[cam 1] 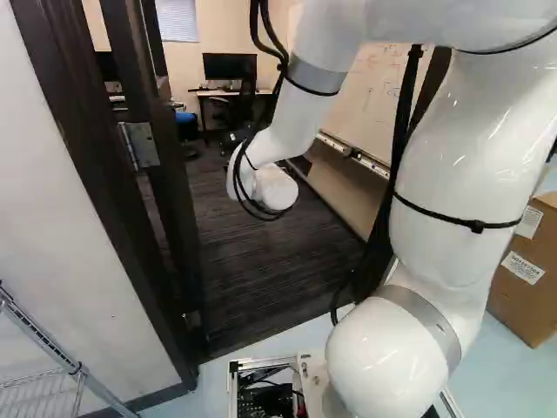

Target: Open the door and move inside

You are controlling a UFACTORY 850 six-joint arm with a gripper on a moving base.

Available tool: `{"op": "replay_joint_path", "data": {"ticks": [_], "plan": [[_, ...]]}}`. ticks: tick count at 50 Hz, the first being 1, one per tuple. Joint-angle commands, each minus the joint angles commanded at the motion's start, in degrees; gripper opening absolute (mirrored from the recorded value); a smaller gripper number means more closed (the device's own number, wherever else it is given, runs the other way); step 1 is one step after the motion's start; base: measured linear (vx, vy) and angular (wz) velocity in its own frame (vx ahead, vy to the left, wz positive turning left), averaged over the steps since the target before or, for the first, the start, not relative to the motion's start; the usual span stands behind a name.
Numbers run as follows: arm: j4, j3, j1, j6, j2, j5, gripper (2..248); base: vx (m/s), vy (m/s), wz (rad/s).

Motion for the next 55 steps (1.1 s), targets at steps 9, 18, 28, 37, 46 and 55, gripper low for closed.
{"op": "replay_joint_path", "data": {"ticks": [9, 18, 28, 37, 46, 55], "plan": [[-1.5, 2.3, -2.1, 1.3, 2.1, -0.7, 247, 0.0, 0.0, 0.0], [-3.4, 5.1, -4.8, 2.9, 4.7, -1.5, 247, 0.0, 0.0, 0.0], [-5.9, 8.8, -8.3, 5.0, 8.2, -2.6, 247, 0.0, 0.0, 0.0], [-8.4, 12.5, -11.8, 7.1, 11.6, -3.7, 247, 0.0, 0.0, 0.0], [-10.6, 15.8, -14.9, 9.0, 14.7, -4.6, 247, 0.0, 0.0, 0.0], [-12.5, 18.6, -17.5, 10.6, 17.2, -5.5, 247, 0.0, 0.0, 0.0]]}}
